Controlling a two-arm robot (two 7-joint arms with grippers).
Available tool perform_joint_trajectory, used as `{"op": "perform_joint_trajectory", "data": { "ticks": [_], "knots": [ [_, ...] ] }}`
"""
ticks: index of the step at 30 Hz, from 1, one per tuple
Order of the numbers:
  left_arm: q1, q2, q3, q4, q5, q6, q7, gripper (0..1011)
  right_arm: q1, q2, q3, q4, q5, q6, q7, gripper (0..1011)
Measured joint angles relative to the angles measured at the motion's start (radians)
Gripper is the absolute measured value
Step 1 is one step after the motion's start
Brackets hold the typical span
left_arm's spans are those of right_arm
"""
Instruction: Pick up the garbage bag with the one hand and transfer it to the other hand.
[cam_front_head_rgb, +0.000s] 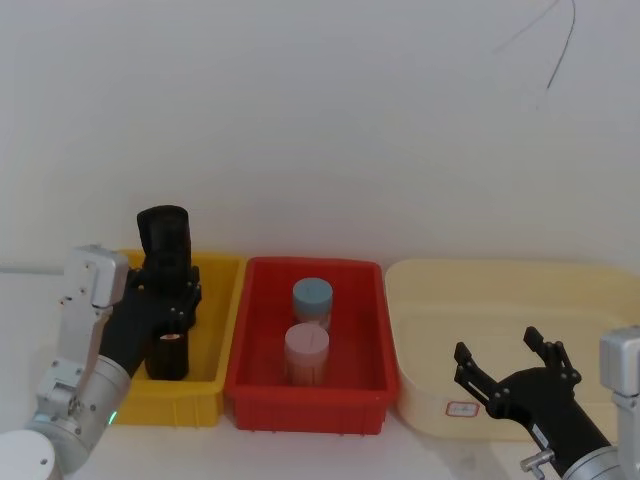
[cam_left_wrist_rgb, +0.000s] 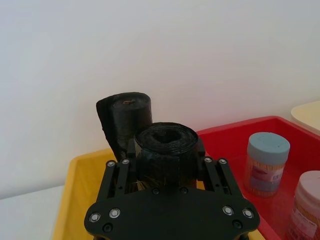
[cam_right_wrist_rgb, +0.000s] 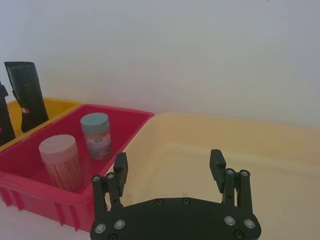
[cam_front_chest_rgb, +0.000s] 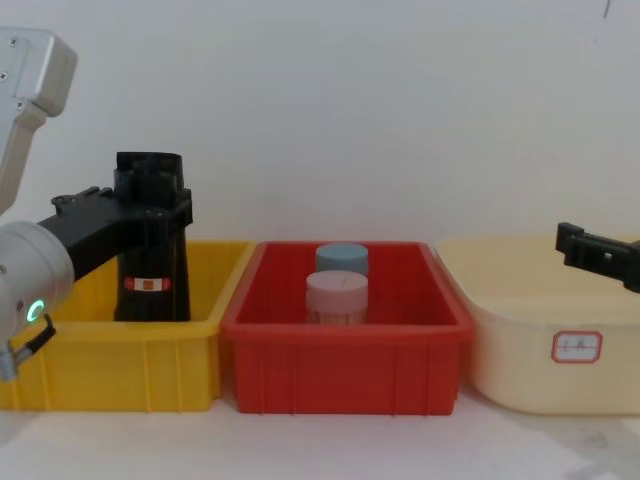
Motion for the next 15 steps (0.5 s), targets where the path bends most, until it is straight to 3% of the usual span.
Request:
{"op": "perform_joint_trajectory", "data": {
  "ticks": [6,15],
  "knots": [
    [-0.003,-0.011,-0.008,0.007,0.000,-0.016,0.000,554,0.000,0.000,0.000,0.000,0.000,0.000,0.000,1001],
    [-0.012,-0.015,-0.014,-0.013,0.015,-0.030,0.000,518,0.000,0.000,0.000,0.000,0.000,0.000,0.000,1001]
  ]
}}
